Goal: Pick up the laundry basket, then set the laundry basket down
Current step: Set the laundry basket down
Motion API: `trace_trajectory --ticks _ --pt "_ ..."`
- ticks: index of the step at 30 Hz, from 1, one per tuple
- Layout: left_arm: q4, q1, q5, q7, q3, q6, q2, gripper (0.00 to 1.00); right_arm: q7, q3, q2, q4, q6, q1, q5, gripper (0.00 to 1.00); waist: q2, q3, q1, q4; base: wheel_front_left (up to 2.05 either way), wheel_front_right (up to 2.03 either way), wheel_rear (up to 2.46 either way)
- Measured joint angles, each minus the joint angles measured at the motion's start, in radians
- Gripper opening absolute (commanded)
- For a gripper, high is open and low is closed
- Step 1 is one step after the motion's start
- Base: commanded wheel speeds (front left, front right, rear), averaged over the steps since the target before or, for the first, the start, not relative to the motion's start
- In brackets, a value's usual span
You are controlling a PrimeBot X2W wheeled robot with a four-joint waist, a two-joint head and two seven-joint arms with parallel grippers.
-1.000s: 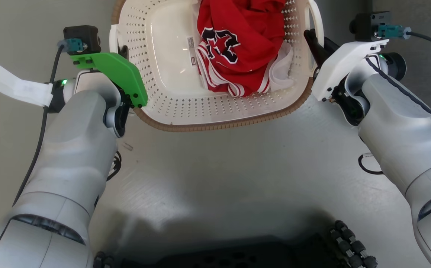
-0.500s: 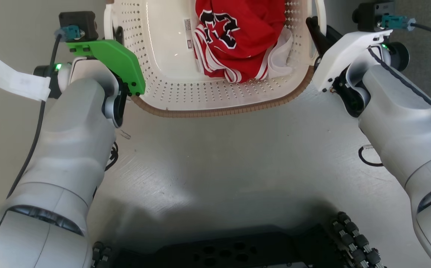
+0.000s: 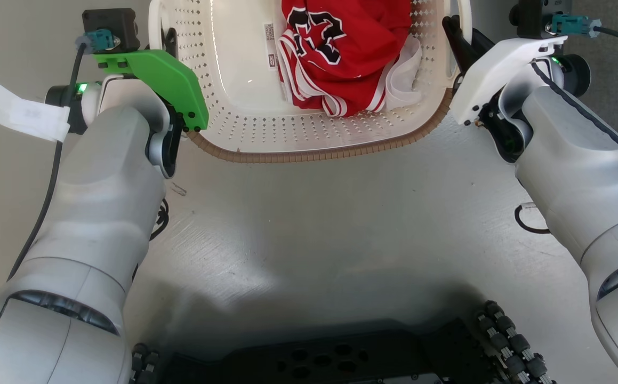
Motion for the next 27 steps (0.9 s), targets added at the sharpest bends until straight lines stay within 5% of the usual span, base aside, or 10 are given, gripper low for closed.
trace_trajectory --ticks 12,13,14,15,16,27 --pt "0.0 0.0 -0.019 0.013 -0.004 -0.03 0.005 0.0 -0.004 -0.002 0.008 0.019 0.0 -0.005 0.006 0.0 0.0 -0.002 0.0 0.001 0.0 0.0 0.0" --pt "-0.002 0.0 -0.032 0.017 -0.002 -0.036 0.007 0.0 -0.004 -0.008 0.01 0.02 0.001 -0.005 0.013 0.05 0.0 -0.003 0.0 0.001 0.0 0.0 0.0" --pt "-0.003 0.0 -0.039 0.017 -0.002 -0.044 0.007 0.0 -0.004 -0.011 0.013 0.021 0.001 -0.005 0.019 0.45 0.0 -0.003 0.0 0.001 0.0 0.0 0.0" --pt "-0.004 0.001 -0.055 0.026 0.006 -0.053 0.008 0.45 -0.006 -0.012 0.012 0.024 0.0 -0.006 0.02 1.0 0.0 -0.004 0.0 0.0 0.0 0.0 0.0" --pt "-0.005 0.001 -0.066 0.034 0.008 -0.054 0.011 1.0 -0.007 -0.01 0.009 0.026 -0.001 -0.007 0.02 1.0 0.0 -0.005 0.0 0.0 0.0 0.0 0.0" --pt "-0.003 0.017 -0.079 0.03 -0.004 -0.08 0.036 1.0 -0.011 0.001 -0.004 0.023 -0.004 -0.01 0.02 1.0 0.0 -0.039 0.0 0.001 0.0 0.0 0.0"
